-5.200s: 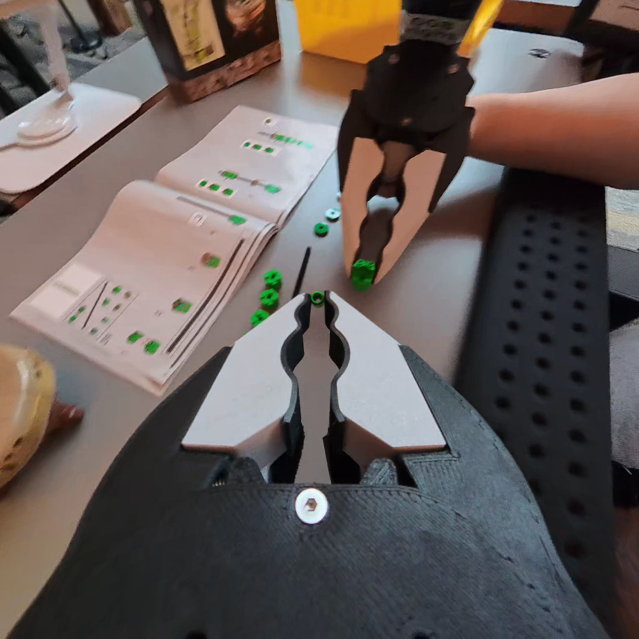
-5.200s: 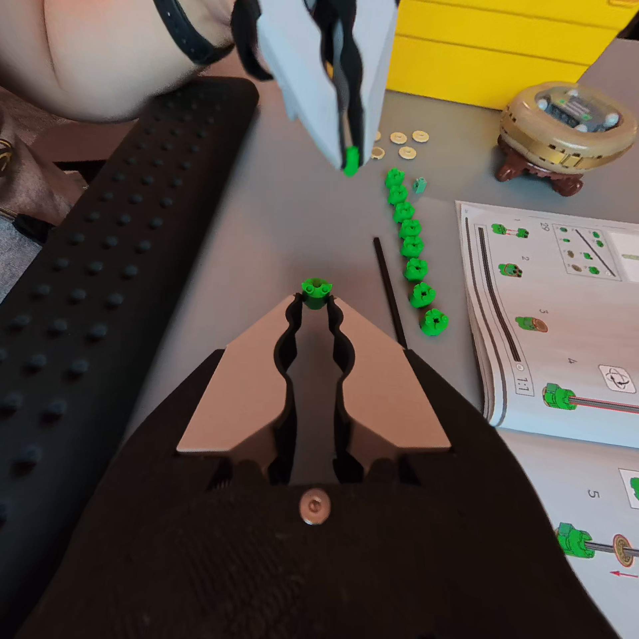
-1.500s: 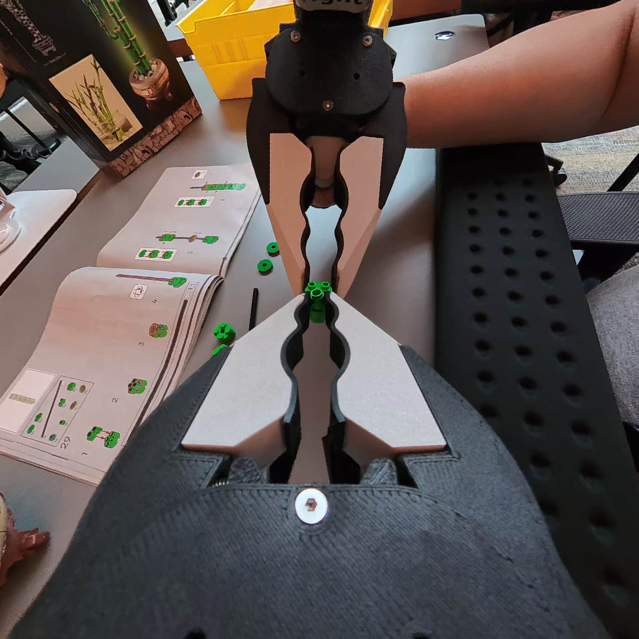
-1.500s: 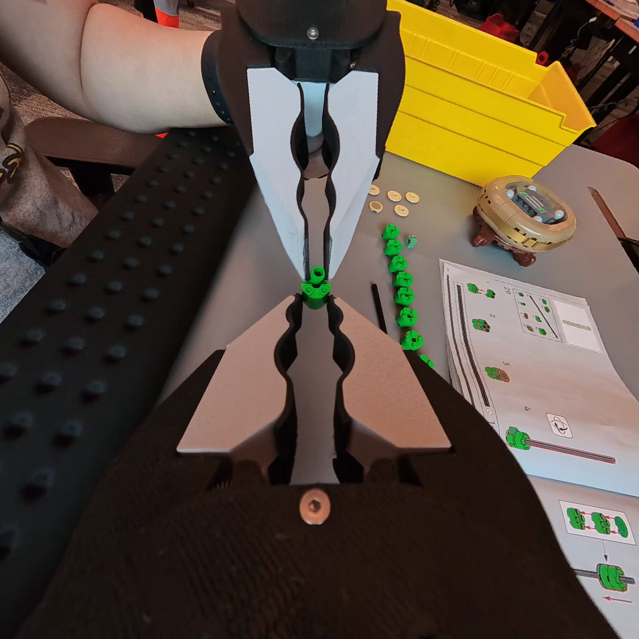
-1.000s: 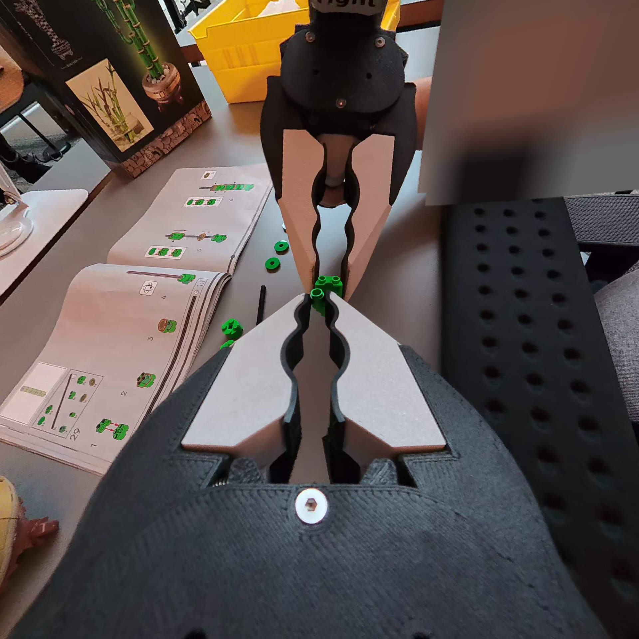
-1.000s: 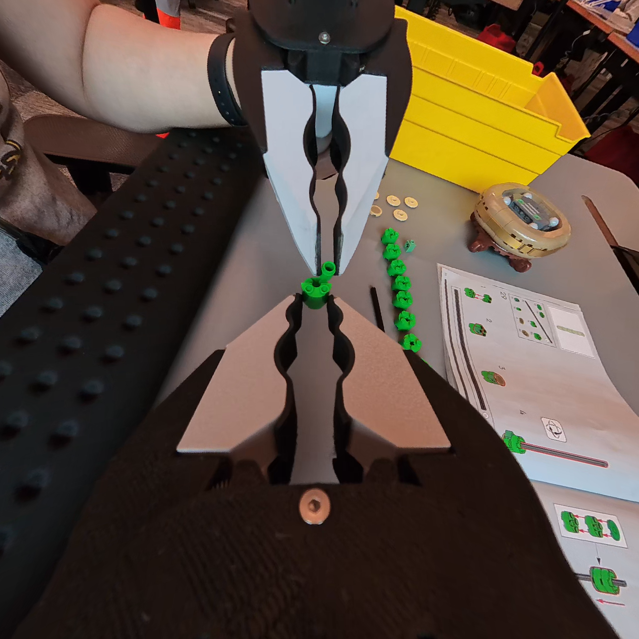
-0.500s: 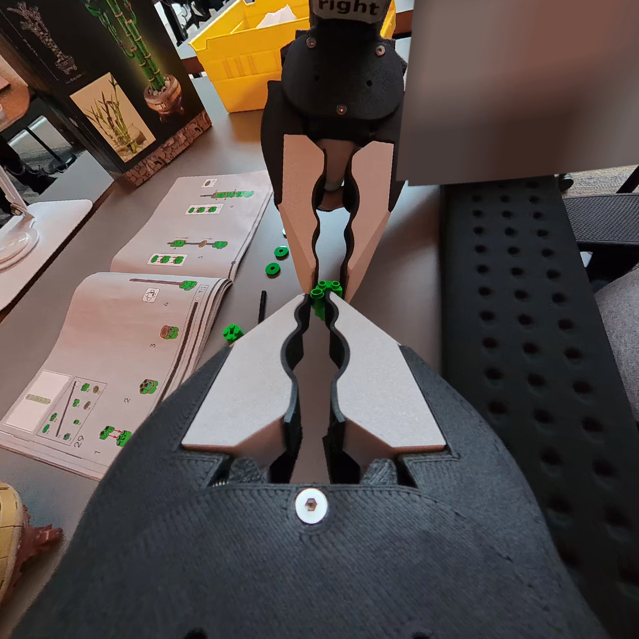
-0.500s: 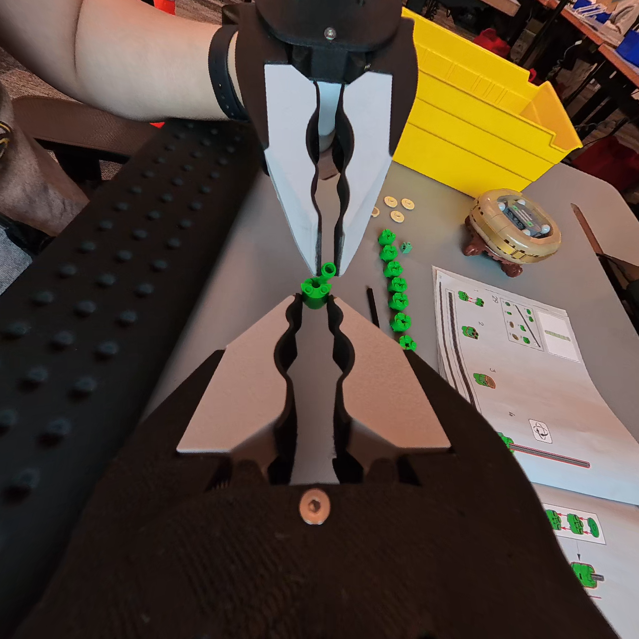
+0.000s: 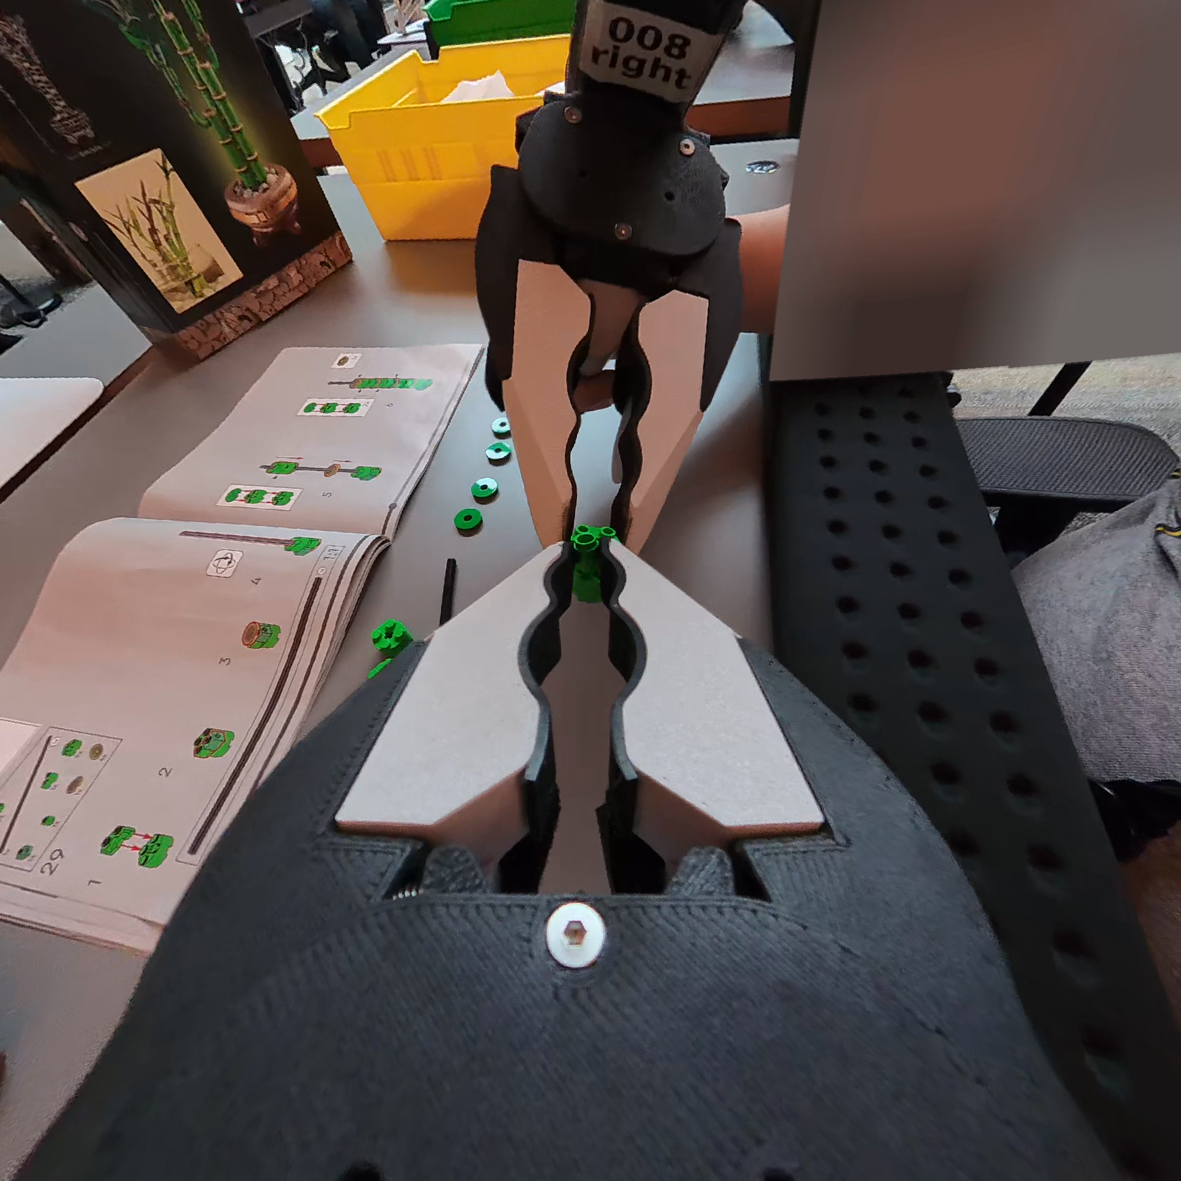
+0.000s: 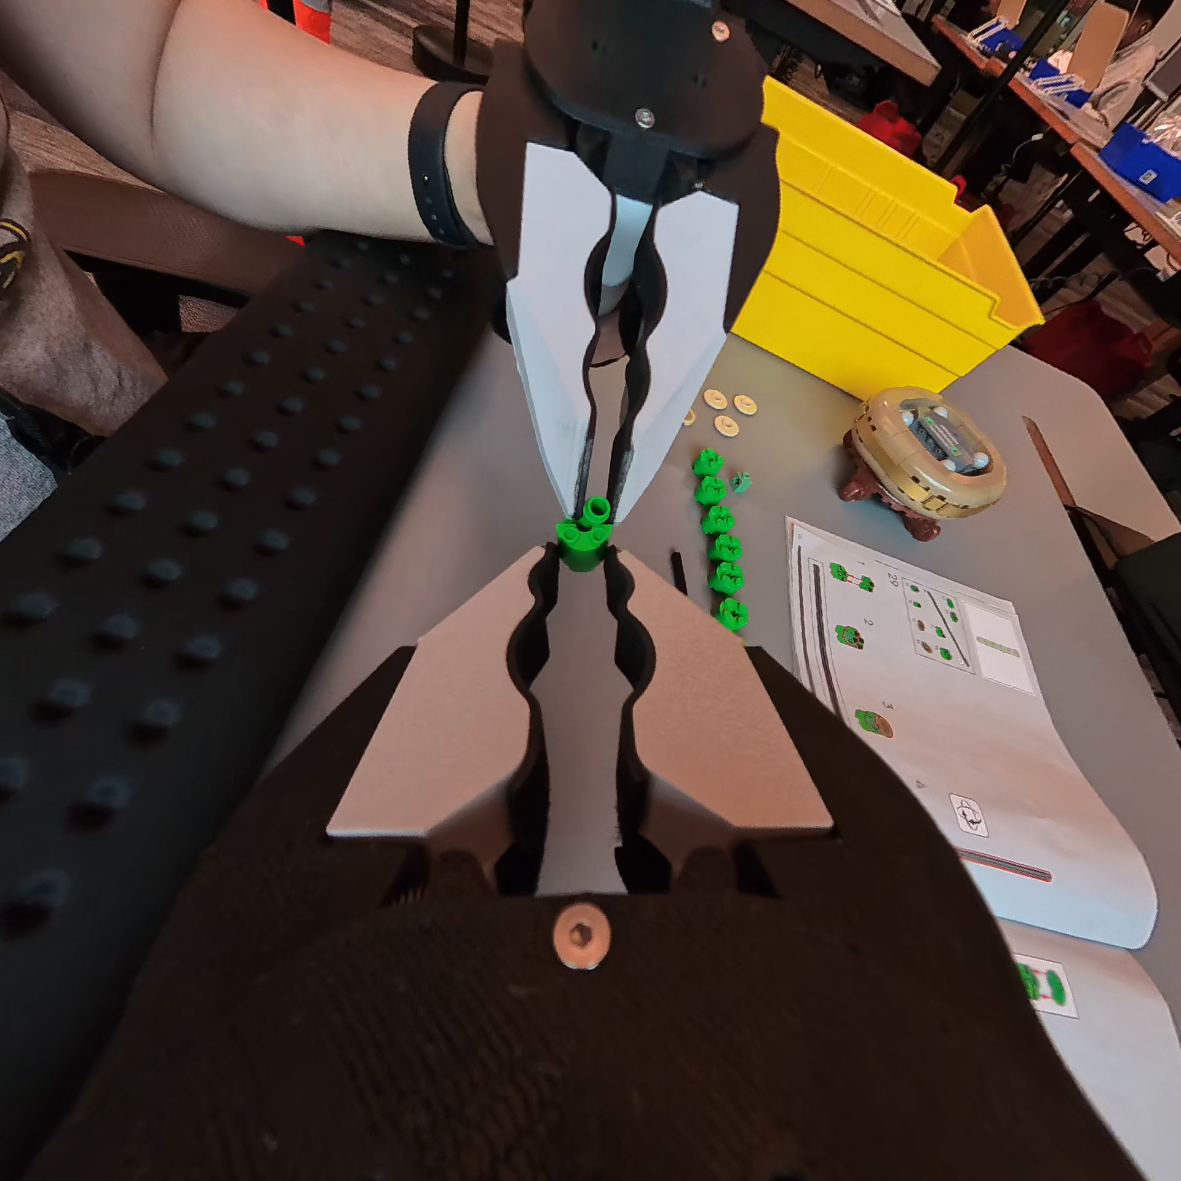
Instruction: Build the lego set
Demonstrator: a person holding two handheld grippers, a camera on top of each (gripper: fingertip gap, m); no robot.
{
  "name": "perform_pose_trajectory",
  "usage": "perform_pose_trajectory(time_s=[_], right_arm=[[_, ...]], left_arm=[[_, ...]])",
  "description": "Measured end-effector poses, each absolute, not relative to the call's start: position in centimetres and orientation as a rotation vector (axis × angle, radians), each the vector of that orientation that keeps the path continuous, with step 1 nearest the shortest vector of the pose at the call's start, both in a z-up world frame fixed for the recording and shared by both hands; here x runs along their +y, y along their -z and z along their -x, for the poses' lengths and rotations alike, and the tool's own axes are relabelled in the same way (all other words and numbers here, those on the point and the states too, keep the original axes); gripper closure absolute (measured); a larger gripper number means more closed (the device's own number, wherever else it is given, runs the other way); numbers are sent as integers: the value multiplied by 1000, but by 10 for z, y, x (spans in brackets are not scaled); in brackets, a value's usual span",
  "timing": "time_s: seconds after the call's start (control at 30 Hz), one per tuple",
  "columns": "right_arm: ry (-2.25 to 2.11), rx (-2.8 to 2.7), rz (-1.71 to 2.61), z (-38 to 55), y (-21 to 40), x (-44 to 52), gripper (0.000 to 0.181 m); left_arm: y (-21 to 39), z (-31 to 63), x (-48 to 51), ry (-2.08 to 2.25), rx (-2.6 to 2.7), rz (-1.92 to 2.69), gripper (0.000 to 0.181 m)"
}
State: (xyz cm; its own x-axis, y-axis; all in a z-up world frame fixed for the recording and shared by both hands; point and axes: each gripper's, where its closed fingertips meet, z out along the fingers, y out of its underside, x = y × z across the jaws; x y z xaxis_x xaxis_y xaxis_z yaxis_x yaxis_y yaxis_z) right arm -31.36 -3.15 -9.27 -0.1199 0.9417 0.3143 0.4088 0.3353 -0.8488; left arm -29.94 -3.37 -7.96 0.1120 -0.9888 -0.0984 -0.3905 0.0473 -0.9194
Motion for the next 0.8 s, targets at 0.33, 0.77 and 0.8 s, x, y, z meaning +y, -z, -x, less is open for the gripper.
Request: perform_pose_trajectory(time_s=[0.33, 0.77, 0.8], right_arm=[[-800, -1672, 1198, 314, 85, -35, 168], [-937, -1619, 1204, 316, 79, -37, 168], [-937, -1621, 1204, 317, 80, -37, 168]], left_arm=[[72, 302, -35, 826, 1414, 1434, 175], [65, 304, -36, 921, 1363, 1432, 175], [65, 304, -36, 939, 1357, 1441, 175]])
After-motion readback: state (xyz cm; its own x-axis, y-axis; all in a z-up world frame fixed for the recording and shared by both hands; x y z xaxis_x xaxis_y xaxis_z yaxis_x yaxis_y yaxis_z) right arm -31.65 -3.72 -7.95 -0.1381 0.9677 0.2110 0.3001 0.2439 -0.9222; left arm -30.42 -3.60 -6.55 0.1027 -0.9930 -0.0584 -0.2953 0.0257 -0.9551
